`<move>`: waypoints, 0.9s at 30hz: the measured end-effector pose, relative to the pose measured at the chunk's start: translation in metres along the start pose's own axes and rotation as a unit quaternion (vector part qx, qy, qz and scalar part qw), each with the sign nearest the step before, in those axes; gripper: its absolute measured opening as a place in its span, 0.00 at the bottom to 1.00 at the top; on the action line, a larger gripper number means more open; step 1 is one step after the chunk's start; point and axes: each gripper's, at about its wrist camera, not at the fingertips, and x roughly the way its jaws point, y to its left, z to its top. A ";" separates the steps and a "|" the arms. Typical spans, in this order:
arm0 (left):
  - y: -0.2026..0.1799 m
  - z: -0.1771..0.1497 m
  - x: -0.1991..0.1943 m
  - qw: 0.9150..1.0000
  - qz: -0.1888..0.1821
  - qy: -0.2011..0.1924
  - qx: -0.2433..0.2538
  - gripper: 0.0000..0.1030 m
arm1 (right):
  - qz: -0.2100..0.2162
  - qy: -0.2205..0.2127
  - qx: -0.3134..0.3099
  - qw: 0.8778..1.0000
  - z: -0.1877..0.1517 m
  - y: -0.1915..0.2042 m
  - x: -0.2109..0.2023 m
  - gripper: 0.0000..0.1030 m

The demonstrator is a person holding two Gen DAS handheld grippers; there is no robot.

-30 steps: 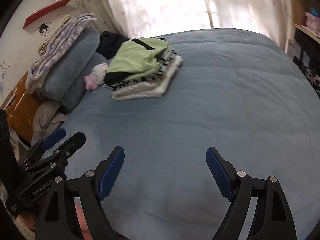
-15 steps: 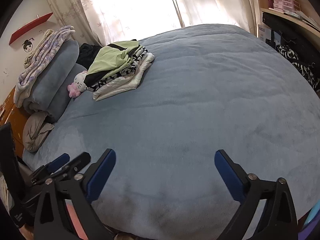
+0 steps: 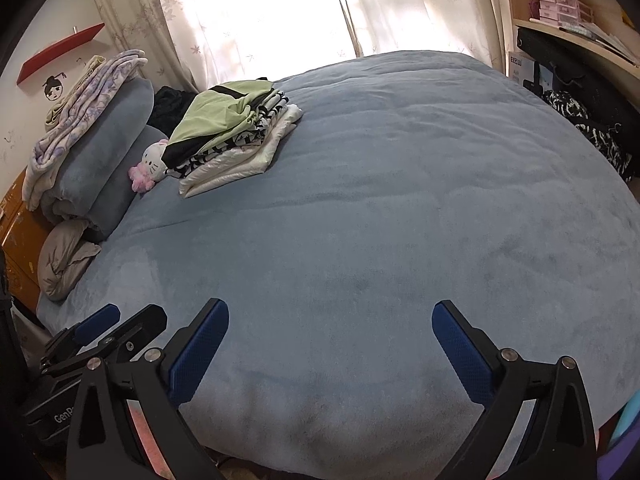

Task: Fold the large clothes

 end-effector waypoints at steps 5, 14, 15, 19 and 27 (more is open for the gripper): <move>-0.001 0.000 -0.006 1.000 0.018 -0.009 0.008 0.84 | -0.003 -0.003 -0.013 1.000 0.005 0.002 -0.002 1.00; 0.004 0.002 -0.012 1.000 0.024 -0.017 0.006 0.84 | -0.001 -0.008 -0.024 1.000 0.012 0.005 -0.006 1.00; 0.004 0.002 -0.012 1.000 0.024 -0.017 0.006 0.84 | -0.002 -0.007 -0.024 1.000 0.011 0.005 -0.006 1.00; 0.005 0.001 -0.013 0.999 0.028 -0.015 0.006 0.84 | 0.000 -0.004 -0.023 1.000 0.014 0.005 -0.004 1.00; 0.007 0.002 -0.010 0.999 0.034 -0.012 0.007 0.84 | -0.002 -0.002 -0.025 1.000 0.016 0.004 -0.001 1.00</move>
